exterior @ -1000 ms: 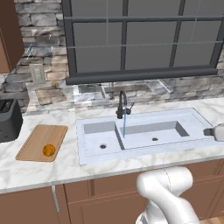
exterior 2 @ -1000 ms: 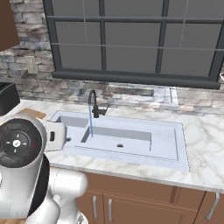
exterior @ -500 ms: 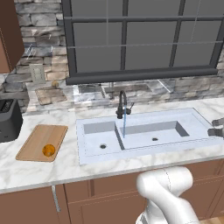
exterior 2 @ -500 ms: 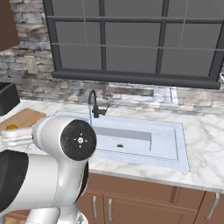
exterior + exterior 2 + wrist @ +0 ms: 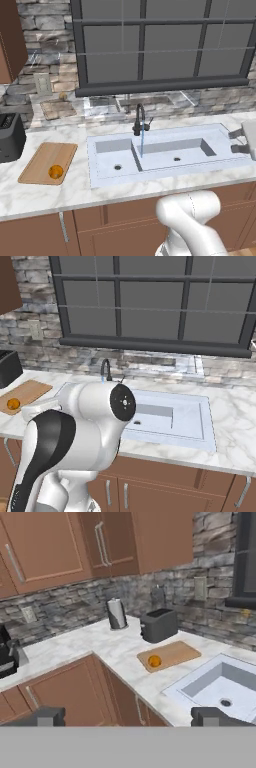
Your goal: Pick the orange from the sink and place it on the cutting board to airdry. Then turn off the sink faucet.
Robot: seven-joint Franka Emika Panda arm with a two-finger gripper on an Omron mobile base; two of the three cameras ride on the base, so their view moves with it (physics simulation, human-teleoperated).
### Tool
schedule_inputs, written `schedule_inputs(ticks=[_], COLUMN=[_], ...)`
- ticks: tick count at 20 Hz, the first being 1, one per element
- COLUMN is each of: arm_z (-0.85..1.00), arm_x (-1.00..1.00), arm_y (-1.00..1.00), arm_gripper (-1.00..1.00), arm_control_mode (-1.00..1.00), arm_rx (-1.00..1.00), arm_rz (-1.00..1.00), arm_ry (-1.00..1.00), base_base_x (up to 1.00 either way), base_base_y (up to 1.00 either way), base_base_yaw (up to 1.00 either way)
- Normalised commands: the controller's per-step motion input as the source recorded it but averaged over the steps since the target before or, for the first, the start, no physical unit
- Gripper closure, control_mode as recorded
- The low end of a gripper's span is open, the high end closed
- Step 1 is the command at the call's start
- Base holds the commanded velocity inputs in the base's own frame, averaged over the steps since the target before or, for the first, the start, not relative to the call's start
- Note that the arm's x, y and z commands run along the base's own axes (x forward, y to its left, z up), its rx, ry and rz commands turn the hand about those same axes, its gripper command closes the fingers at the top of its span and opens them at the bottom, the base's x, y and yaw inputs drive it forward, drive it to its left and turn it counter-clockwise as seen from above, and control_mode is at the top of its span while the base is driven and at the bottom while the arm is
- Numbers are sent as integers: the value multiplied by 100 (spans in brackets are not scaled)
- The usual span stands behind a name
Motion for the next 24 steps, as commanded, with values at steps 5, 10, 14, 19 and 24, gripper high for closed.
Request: schedule_inputs(ticks=[5,10,14,19,24], arm_z=[-13,-14,-5,-4,-4], arm_x=[9,21,34,28,43], arm_y=[0,-1,-1,-8,-7], arm_gripper=[-100,-100,-100,-100,-100], arm_control_mode=[-100,-100,-100,-100,-100], arm_rx=[1,3,4,1,5], arm_rz=[10,4,0,0,0], arm_ry=[-10,-11,-6,-1,0], base_base_x=[0,0,0,0,0], base_base_y=[0,0,0,0,0], base_base_yaw=[0,0,0,0,0])
